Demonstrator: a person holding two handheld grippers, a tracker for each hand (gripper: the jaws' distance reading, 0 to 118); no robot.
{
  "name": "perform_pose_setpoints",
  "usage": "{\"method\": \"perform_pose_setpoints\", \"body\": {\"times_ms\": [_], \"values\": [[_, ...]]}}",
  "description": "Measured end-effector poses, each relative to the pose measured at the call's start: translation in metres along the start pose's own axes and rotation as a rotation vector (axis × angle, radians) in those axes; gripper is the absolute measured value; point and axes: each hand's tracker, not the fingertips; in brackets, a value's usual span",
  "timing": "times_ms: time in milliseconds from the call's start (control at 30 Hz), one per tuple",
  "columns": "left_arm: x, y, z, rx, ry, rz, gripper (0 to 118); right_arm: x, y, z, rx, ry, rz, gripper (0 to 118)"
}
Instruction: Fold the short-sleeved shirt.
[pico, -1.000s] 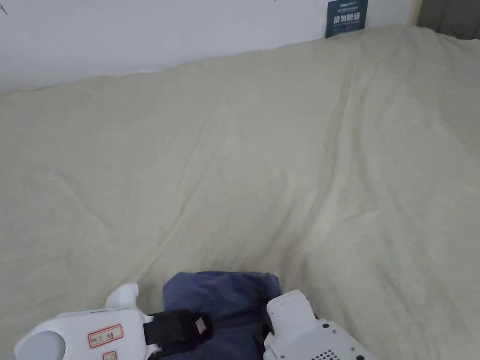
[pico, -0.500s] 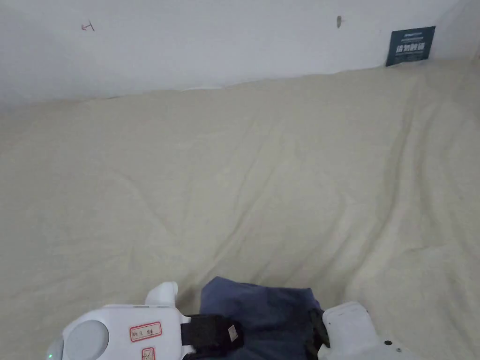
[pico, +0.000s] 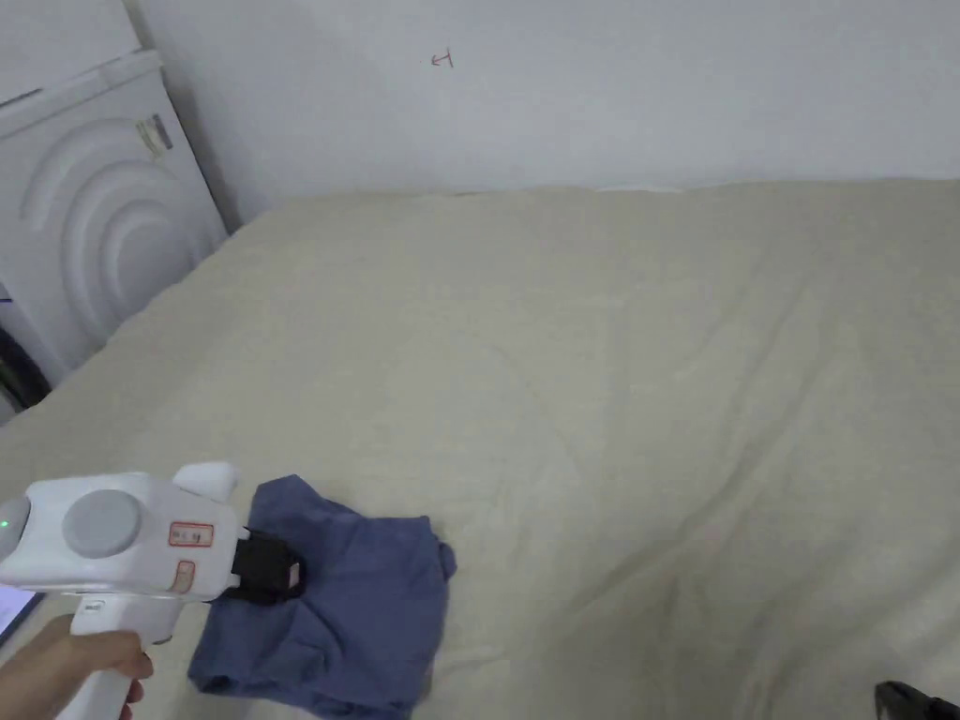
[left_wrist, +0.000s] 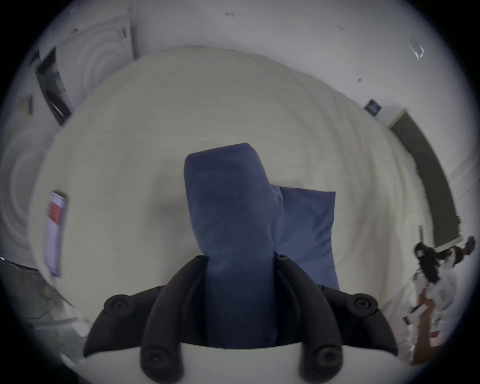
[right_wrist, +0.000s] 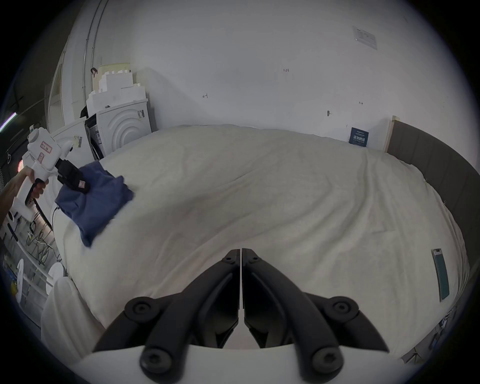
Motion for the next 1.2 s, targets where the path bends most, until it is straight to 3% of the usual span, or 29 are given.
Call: {"method": "perform_pose_setpoints", "body": {"times_ms": [100,200,233,267,367,400,433,633,667,700,733,767,800,1100,1200], "values": [[-0.046,0.011,0.002,-0.053,0.101,0.076,31,-0.008,0.003,-0.006,-0.018,-0.003,0.029,5],[-0.070,0.011,0.000,-0.016,0.211,0.030,36,-0.014,0.005,-0.009,-0.018,-0.013,0.045,5],[-0.076,0.010,-0.005,-0.031,0.221,0.025,45,-0.014,0.006,-0.011,-0.019,-0.008,0.041,5],[-0.080,0.010,-0.011,-0.056,0.218,0.013,65,-0.015,0.006,-0.012,-0.024,-0.005,0.037,5],[-0.102,0.014,-0.031,-0.123,0.294,-0.033,84,-0.016,0.007,-0.016,-0.033,-0.004,0.047,5],[-0.104,0.012,-0.032,-0.132,0.314,-0.036,102,-0.015,0.007,-0.016,-0.035,0.000,0.053,5],[-0.105,0.011,-0.032,-0.122,0.306,-0.034,109,-0.015,0.008,-0.016,-0.035,0.004,0.057,5],[-0.099,0.005,0.004,0.016,0.275,0.069,108,-0.009,0.012,-0.015,-0.026,0.007,0.051,5],[-0.096,0.004,0.012,0.056,0.273,0.064,106,-0.007,0.013,-0.014,-0.024,0.009,0.044,5],[-0.092,0.002,0.024,0.095,0.274,0.056,95,-0.007,0.013,-0.011,-0.019,0.008,0.039,5],[-0.062,0.002,0.049,0.124,0.290,0.054,73,-0.005,0.014,-0.009,-0.015,0.007,0.037,5],[-0.051,0.000,0.061,0.151,0.290,0.043,31,-0.005,0.015,-0.008,-0.015,0.006,0.039,5],[-0.041,-0.003,0.072,0.195,0.311,0.055,4,-0.004,0.016,-0.005,-0.010,-0.001,0.043,5],[0.114,-0.060,0.163,0.534,0.270,0.018,0,0.012,0.047,0.051,0.108,-0.060,0.020,5],[0.176,-0.075,0.187,0.666,0.271,-0.064,0,0.020,0.064,0.077,0.172,-0.080,-0.012,5]]}}
